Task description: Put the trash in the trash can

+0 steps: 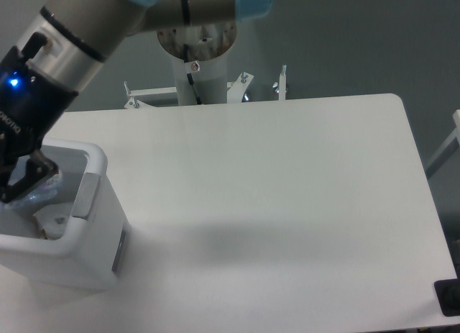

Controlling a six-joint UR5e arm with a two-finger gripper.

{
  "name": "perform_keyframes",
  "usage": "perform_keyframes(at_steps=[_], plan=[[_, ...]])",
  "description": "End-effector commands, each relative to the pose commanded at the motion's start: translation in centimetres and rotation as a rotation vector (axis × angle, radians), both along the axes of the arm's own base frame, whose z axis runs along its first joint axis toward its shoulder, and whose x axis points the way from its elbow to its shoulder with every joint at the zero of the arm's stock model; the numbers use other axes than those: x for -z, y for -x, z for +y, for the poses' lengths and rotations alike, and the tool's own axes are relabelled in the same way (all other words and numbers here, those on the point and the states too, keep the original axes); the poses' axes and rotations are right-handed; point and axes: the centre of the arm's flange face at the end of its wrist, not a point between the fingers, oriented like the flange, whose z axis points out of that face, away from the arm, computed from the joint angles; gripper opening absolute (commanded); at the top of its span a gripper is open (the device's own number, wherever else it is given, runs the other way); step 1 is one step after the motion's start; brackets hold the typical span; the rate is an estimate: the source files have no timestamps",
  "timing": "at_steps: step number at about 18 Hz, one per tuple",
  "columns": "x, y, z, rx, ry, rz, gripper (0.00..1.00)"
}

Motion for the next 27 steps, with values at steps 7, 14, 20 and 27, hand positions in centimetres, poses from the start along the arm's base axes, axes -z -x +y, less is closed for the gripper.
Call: perform_keyframes(at_steps=[7,14,20,27], plan=[[1.0,-0.4,-0.5,0.016,0.0,0.026,1.0],[1.4,5.2,-2.0,-0.079,0.014,0.033,1.0],[8.3,19.0,-8.0,-0.294,0.135,0.084,1.0],[19.2,28.8,-16.9,-0.306,0.304,0.281,1.0]])
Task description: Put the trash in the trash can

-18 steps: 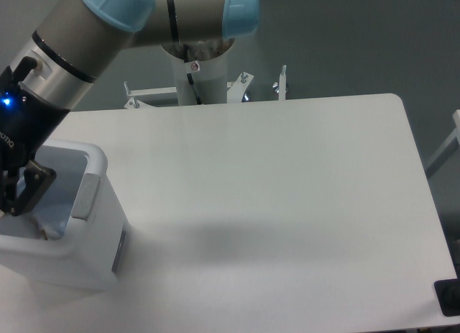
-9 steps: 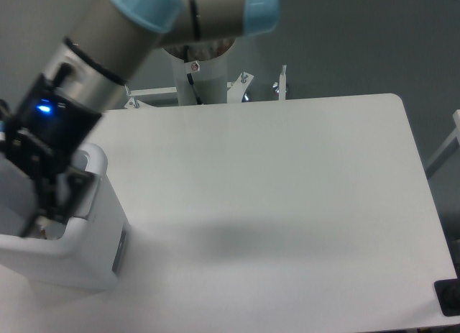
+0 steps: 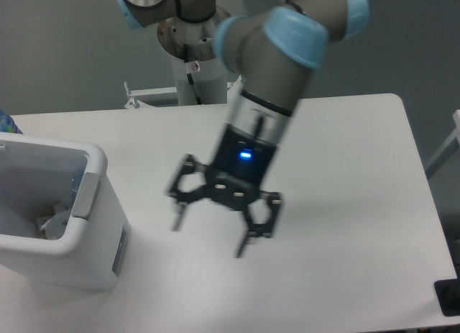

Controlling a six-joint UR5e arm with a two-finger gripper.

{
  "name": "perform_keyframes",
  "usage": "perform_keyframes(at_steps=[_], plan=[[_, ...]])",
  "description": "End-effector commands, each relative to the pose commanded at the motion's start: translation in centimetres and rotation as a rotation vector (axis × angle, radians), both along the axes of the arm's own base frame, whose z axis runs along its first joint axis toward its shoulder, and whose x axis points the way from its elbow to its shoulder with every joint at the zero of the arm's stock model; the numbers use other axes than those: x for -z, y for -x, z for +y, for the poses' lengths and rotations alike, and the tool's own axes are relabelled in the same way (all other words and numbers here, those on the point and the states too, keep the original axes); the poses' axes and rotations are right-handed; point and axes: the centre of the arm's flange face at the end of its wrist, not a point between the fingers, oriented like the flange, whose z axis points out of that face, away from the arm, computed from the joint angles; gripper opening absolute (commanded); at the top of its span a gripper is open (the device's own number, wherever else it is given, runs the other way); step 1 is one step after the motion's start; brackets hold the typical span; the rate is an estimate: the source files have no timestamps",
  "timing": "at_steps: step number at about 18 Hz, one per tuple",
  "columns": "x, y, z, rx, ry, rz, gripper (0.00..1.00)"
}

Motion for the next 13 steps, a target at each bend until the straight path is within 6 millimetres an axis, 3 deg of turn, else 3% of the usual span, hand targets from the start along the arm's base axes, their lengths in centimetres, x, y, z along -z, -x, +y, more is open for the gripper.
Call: perform_keyframes(at_steps=[2,4,10,13], plan=[[3.3,1.2,-1.3,0.019,0.124,0.074,1.0],[5.3,2.3,-2.7,0.019,0.249,0.144,1.0],[6.8,3.0,-3.5,0.014,0.401,0.213,1.0],[7.6,2.1,-3.0,0.072,0.517,0.282,1.0]])
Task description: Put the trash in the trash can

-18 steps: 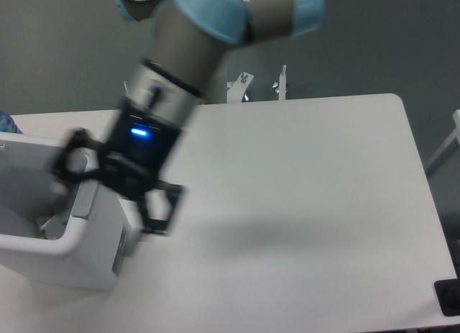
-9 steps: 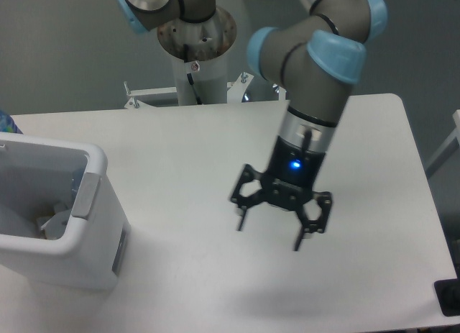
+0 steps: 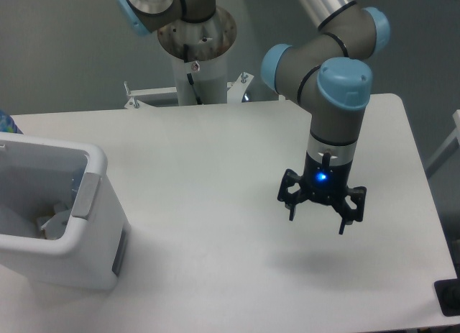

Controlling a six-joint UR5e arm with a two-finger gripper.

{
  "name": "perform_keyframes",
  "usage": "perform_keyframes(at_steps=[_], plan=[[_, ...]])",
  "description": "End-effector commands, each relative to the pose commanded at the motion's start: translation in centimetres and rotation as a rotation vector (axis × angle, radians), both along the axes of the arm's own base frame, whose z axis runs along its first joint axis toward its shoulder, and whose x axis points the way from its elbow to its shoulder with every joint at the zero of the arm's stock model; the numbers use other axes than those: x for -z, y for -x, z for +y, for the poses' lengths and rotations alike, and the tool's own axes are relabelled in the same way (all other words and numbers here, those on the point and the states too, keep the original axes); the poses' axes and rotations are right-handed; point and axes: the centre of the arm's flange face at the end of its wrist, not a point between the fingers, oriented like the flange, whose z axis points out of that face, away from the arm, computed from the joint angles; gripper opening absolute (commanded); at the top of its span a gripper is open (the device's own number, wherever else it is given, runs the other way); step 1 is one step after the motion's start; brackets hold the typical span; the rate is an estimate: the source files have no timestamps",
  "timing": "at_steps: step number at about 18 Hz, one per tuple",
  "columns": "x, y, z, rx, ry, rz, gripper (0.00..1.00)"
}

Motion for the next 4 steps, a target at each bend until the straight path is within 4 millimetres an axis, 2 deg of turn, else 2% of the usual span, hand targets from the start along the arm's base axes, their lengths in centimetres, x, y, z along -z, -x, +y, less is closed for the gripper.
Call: perform_keyframes(at_steps=[4], plan=[[0.49,-0.17,-0.02,-0.001,0.031,-0.006,1.0]])
